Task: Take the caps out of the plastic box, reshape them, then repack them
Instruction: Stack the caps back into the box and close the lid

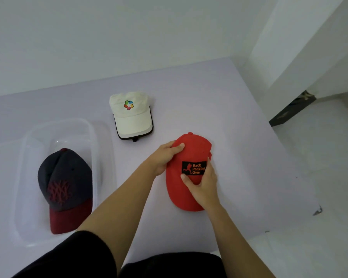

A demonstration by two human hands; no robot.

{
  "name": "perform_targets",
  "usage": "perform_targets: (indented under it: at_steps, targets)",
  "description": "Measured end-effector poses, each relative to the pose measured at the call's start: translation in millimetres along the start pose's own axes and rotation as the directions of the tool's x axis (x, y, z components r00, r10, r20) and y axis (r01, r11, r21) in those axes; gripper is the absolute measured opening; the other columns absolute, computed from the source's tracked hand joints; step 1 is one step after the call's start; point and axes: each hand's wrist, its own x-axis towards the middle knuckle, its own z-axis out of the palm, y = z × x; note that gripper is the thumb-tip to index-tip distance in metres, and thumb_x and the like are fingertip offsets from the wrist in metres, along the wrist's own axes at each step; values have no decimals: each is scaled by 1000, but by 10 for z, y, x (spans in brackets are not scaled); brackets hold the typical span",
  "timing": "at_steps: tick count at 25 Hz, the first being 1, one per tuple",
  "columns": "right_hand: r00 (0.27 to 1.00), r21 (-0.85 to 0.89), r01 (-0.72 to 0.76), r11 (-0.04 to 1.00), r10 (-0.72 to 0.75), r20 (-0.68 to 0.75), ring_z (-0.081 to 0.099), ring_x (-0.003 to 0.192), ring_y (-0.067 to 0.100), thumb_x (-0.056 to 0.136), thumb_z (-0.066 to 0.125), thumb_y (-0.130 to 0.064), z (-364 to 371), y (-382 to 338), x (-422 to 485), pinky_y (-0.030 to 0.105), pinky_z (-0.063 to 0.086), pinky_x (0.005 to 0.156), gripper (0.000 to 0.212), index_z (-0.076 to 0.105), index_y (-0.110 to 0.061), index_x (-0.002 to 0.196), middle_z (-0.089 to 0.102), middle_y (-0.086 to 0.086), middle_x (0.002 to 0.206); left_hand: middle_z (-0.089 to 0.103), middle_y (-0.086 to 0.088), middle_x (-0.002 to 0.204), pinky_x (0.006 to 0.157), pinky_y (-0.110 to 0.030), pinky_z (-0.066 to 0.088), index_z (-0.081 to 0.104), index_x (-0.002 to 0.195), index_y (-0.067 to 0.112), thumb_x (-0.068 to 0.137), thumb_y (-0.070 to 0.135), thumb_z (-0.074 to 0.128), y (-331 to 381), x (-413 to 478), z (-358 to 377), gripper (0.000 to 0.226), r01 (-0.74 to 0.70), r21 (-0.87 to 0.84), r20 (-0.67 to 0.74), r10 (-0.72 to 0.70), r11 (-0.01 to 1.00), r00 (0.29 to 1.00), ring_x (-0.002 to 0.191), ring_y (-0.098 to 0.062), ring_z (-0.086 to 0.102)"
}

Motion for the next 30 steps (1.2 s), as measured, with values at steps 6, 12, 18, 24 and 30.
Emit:
perform_targets:
  at_steps: [6,12,18,24,30]
  targets:
    - [993,30,87,996,-84,-82,34,133,21,64,62,-68,232,-535,-200,48,35,108,103,13,-29,146,36,0,146,67,-6,118,76,-22,56,57,128,14,96,25,52,329,-502,-293,34,-142,-3,14,142,990,990,103,-17,66]
    - [941,115,336,935,-327,-90,32,136,21,68,64,-62,795,-1512,-494,44,35,109,99,15,-25,146,30,2,150,72,3,106,82,-21,53,64,116,21,97,22,48,870,-1456,-1192,25,-421,77,10,421,904,907,100,-11,67]
    - [924,133,381,915,-381,-25,11,144,19,75,68,-50,1640,-2162,-891,33,15,116,103,8,-12,148,12,7,157,70,2,111,90,-21,51,61,122,17,98,24,47,1267,-2264,-2308,29,-571,226,-114,603,789,789,106,-11,65]
    - [886,46,360,932,-357,295,6,144,20,65,80,-44,2279,-2280,-998,41,17,118,119,1,-12,148,7,5,157,72,9,101,77,-16,51,61,121,14,99,23,46,1463,-2617,-3000,28,-628,344,-213,710,698,672,94,-6,68]
    - [836,-106,52,993,15,549,22,142,26,46,92,-32,2459,-2111,-651,45,27,113,149,-20,-26,144,18,9,156,71,8,105,83,-21,51,61,118,19,99,23,46,1486,-2502,-3271,26,-677,330,-237,752,658,615,101,-9,66]
